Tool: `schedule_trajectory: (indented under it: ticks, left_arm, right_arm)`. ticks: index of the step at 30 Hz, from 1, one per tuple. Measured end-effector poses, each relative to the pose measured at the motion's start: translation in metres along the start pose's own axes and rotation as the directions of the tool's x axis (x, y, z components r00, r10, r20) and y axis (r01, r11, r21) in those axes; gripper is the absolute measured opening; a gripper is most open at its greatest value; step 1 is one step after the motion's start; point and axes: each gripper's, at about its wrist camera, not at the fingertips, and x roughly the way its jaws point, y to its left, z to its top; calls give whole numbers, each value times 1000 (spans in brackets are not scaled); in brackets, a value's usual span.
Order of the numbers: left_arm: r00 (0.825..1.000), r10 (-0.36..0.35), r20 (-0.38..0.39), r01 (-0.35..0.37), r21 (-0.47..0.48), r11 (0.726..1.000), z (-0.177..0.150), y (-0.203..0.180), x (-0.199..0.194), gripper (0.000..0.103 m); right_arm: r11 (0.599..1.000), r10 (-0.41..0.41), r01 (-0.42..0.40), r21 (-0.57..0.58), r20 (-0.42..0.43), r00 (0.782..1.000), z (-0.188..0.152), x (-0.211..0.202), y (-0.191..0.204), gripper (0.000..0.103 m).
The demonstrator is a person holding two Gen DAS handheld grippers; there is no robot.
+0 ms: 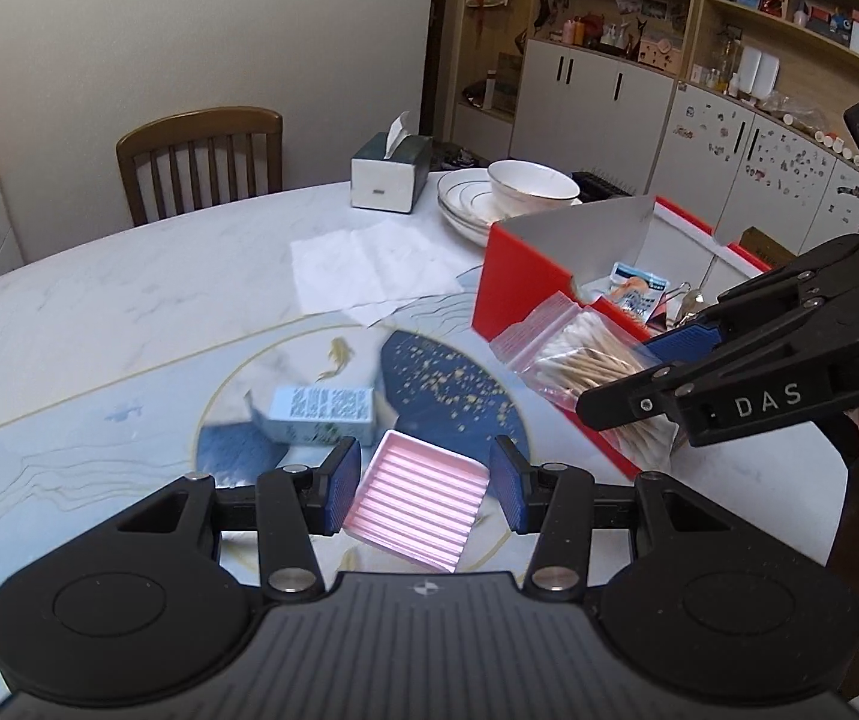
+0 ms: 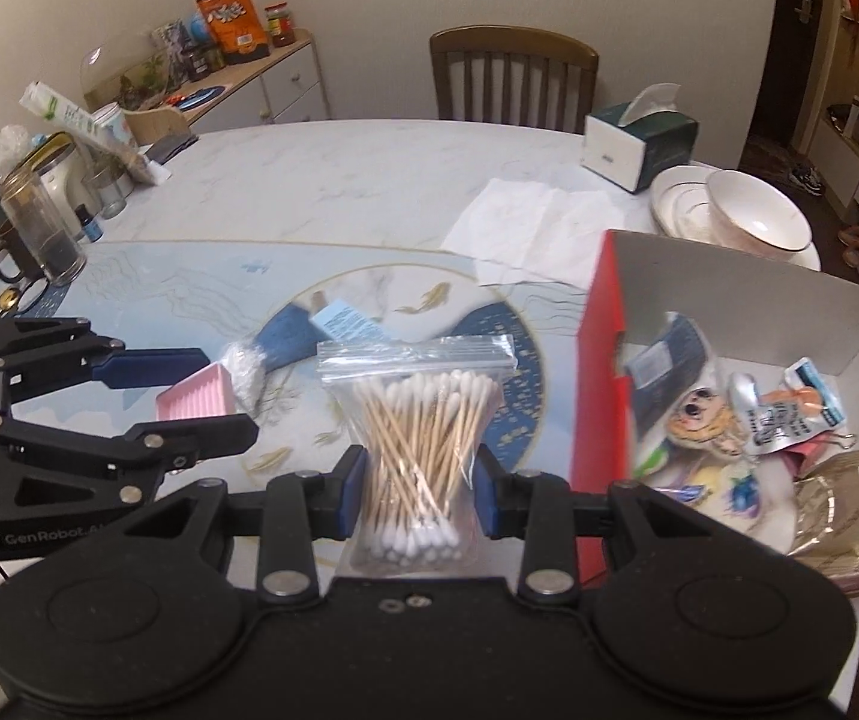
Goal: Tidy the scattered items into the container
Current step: 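Carry the pink tray and cotton swab bag over the box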
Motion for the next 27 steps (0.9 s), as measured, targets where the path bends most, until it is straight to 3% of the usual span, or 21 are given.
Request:
schedule_trajectory:
  ticks: [27]
  left_arm:
    - [999,-28,40,25,76,997,70,-104,61,46]
  right_arm:
    - [995,-59,56,77,37,998,-11,-23,-136,35]
